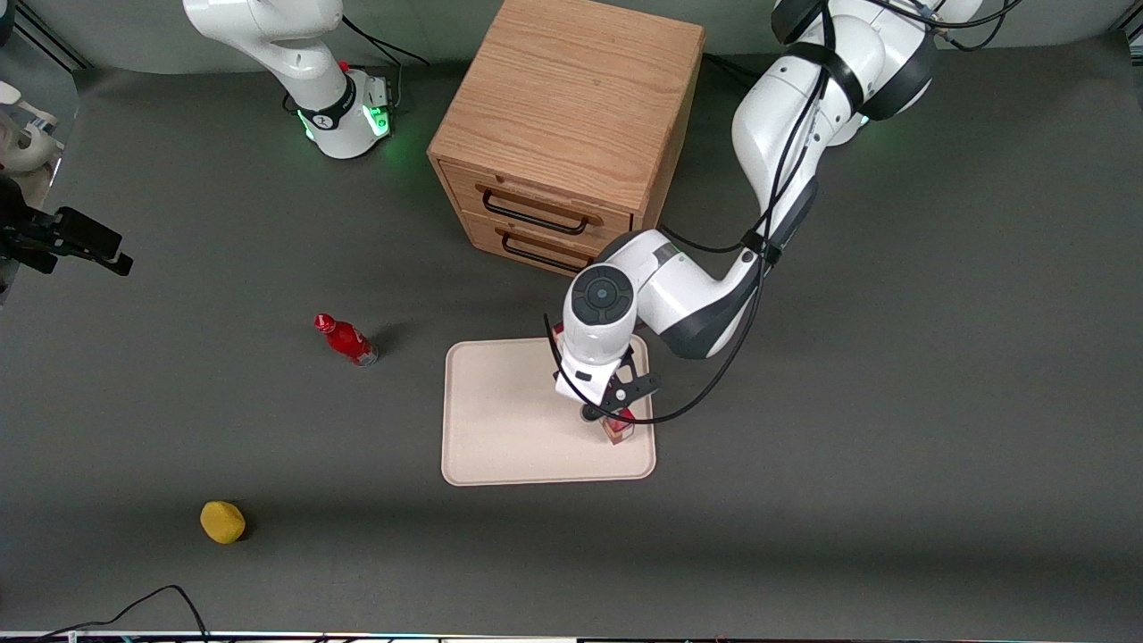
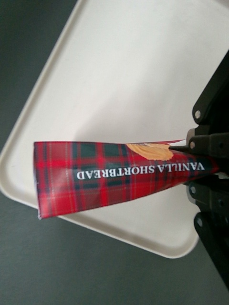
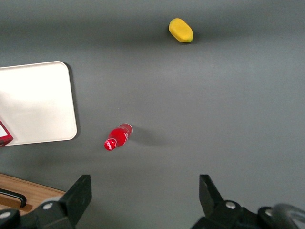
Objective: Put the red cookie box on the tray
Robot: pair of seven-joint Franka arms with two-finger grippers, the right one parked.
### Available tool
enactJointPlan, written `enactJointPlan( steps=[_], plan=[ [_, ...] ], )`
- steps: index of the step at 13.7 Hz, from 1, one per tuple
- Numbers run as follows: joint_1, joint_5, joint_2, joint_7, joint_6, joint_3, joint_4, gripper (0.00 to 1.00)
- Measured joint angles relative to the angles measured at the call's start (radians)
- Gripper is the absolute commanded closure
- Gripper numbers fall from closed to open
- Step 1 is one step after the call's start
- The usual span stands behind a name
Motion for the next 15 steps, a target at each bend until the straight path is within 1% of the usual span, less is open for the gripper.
enactJointPlan(
  steps=[3,9,10,11,12,13,14,15],
  plan=[
    [0.000,0.019,0.021,0.002,0.037,0.011,-0.003,1.00],
    [-0.003,0.051,0.038,0.011,0.051,0.010,-0.003,1.00],
    [-0.004,0.051,0.038,0.024,0.053,0.010,-0.003,0.93],
    [-0.004,0.051,0.038,0.033,0.053,0.010,-0.003,0.80],
    [-0.004,0.052,0.038,0.042,0.053,0.010,-0.003,0.73],
    [-0.005,0.054,0.038,0.053,0.053,0.010,-0.004,0.57],
    [-0.005,0.055,0.039,0.068,0.053,0.011,-0.004,0.52],
    [-0.005,0.056,0.039,0.080,0.053,0.011,-0.004,0.25]
  ],
)
